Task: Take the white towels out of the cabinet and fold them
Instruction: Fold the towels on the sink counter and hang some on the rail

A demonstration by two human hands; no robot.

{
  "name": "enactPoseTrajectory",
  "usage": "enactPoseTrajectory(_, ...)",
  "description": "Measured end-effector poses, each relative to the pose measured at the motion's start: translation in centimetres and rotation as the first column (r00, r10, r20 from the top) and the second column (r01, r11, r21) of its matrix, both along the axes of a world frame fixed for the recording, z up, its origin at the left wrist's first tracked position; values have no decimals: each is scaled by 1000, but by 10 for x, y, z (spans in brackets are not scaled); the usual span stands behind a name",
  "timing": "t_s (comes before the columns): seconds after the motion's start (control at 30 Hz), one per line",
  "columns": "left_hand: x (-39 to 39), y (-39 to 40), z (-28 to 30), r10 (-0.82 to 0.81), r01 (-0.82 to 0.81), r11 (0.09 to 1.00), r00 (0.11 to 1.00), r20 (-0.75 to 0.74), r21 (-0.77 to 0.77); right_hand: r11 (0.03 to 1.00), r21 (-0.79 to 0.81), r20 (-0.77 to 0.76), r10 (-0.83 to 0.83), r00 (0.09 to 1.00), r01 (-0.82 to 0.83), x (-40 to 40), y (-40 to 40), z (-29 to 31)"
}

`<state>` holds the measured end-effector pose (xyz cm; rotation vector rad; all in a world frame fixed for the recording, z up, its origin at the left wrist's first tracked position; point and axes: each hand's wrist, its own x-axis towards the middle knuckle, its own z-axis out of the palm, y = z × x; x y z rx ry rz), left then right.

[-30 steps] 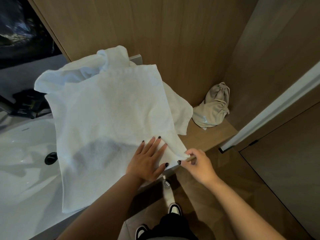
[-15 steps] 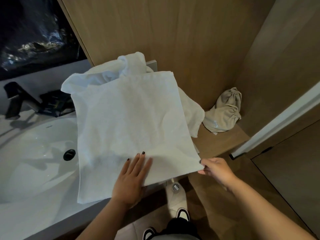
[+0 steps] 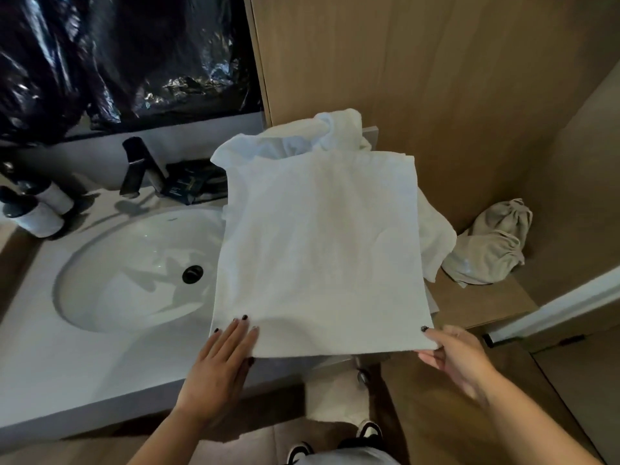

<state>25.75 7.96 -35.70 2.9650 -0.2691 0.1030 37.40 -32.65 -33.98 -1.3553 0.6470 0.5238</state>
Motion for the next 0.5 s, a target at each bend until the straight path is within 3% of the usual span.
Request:
enactPoseTrajectory(0.13, -11, 6, -4, 71, -71, 997, 997, -15, -5, 997, -75, 122, 22, 992, -13, -8, -5, 10)
enactPoseTrajectory(0.33, -19, 3, 2, 127, -120, 979, 991, 30, -164, 996, 32, 242, -87, 966, 81, -43, -4, 23)
enactPoseTrajectory(0.5, -28, 10, 7, 342, -333, 818, 937, -70, -470, 991, -6, 284, -130, 950, 137, -72, 2, 31)
